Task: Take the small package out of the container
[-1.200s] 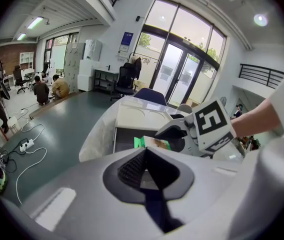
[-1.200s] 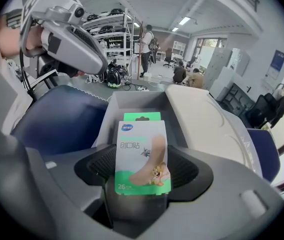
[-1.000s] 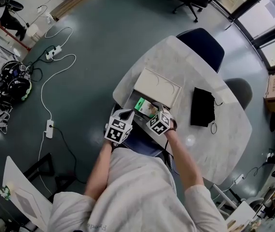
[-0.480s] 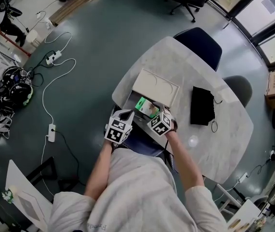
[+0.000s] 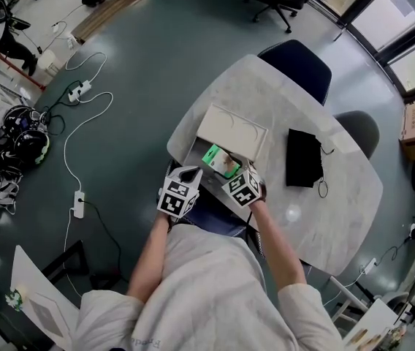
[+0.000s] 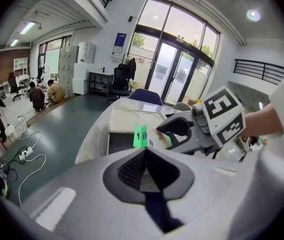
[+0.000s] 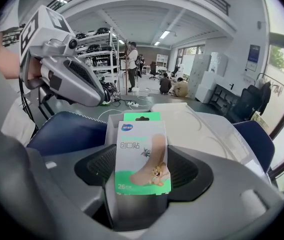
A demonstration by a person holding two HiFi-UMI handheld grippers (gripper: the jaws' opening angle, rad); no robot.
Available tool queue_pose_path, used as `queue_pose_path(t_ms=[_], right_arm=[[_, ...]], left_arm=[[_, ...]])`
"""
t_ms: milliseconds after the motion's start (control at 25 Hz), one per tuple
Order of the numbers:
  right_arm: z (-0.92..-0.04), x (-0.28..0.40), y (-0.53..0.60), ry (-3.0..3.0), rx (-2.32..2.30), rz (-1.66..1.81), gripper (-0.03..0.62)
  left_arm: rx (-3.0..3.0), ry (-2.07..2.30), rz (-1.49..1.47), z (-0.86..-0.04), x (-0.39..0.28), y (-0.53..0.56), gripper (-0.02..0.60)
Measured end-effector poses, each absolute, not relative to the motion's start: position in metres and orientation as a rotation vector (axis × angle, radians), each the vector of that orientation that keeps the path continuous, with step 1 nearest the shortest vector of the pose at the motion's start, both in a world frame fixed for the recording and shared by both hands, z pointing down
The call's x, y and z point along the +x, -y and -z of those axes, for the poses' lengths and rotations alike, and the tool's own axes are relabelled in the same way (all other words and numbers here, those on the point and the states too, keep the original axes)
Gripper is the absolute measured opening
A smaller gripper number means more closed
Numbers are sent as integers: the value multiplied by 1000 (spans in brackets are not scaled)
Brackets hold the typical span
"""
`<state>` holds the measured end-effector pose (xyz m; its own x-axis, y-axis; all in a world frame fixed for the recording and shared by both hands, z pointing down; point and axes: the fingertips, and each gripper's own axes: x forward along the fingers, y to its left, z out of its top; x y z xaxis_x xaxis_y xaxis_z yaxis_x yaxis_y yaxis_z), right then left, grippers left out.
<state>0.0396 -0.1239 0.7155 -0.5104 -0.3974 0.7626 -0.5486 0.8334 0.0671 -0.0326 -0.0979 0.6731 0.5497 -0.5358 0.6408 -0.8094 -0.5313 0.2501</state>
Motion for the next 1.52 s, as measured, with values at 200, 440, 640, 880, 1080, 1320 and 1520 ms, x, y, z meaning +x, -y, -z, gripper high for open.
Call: queue_pose_path(t_ms=[200, 440, 640, 880, 1080, 1320, 1520], right_arm=[[-703, 38, 125, 2212, 743, -257, 313], [-690, 43, 126, 2252, 823, -313, 313], [-673, 45, 124, 2277, 878, -334, 313], [-666, 54, 122, 2301, 952, -378, 313], [-660, 56, 118, 2322, 1039, -434, 313], [-654, 67, 115, 2324, 1095, -503, 313], [-648, 71, 117, 2348, 1167, -559, 313]], left_arm=[[2267, 1080, -696, -672, -33, 98, 54], [2279, 1045, -715, -674, -27, 93, 54], [2299, 1032, -725, -673, -22, 91, 54], [2299, 1026, -734, -671, -20, 89, 54], [2296, 1014, -749, -673, -16, 85, 54], [2294, 1007, -729, -674, -3, 82, 54], [2283, 1028, -715, -675, -9, 82, 54]])
